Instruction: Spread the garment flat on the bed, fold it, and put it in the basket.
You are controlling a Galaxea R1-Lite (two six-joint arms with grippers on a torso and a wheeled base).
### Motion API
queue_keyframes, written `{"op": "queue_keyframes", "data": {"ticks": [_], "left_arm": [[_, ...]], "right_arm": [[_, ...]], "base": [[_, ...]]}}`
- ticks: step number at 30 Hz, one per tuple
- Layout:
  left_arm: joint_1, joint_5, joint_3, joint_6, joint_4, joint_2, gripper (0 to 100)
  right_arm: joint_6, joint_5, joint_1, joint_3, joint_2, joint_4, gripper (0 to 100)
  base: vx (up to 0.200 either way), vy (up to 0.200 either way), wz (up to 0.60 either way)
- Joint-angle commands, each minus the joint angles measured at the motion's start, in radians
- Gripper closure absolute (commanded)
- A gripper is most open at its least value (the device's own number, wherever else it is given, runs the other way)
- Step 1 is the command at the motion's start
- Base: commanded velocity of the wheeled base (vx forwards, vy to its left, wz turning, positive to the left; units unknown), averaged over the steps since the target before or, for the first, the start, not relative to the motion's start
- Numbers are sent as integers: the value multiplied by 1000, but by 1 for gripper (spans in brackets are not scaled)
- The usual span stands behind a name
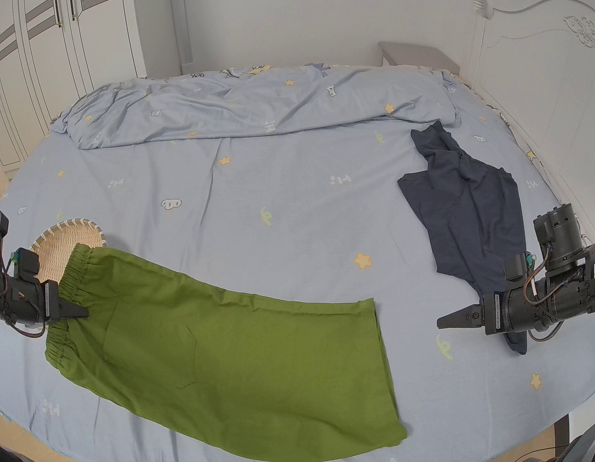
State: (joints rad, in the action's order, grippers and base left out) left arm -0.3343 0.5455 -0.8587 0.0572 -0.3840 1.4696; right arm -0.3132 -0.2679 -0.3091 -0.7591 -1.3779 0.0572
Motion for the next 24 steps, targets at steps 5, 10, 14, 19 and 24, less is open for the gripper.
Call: {"op": "queue_keyframes", "data": {"ticks": [5, 10, 14, 19, 24], "left_arm": [[153, -113, -102, -103, -170, -104, 100], [328, -220, -175, -283, -214, -147, 100], [580, -368, -224, -432, -217, -132, 100], [750, -480, -310, -536, -228, -35, 100], [894, -501, -401, -682, -230, 75, 100]], "right_arm": [[-1, 4, -2, -5, 19, 1, 0], [-1, 6, -2, -6, 28, 3, 0], [-1, 6, -2, -6, 28, 3, 0], [-1, 9, -4, -6, 25, 3, 0], [-1, 12, -4, -8, 26, 3, 0]], "base": [[0, 0, 0], [0, 0, 0], [0, 0, 0], [0, 0, 0], [0, 0, 0]]}}
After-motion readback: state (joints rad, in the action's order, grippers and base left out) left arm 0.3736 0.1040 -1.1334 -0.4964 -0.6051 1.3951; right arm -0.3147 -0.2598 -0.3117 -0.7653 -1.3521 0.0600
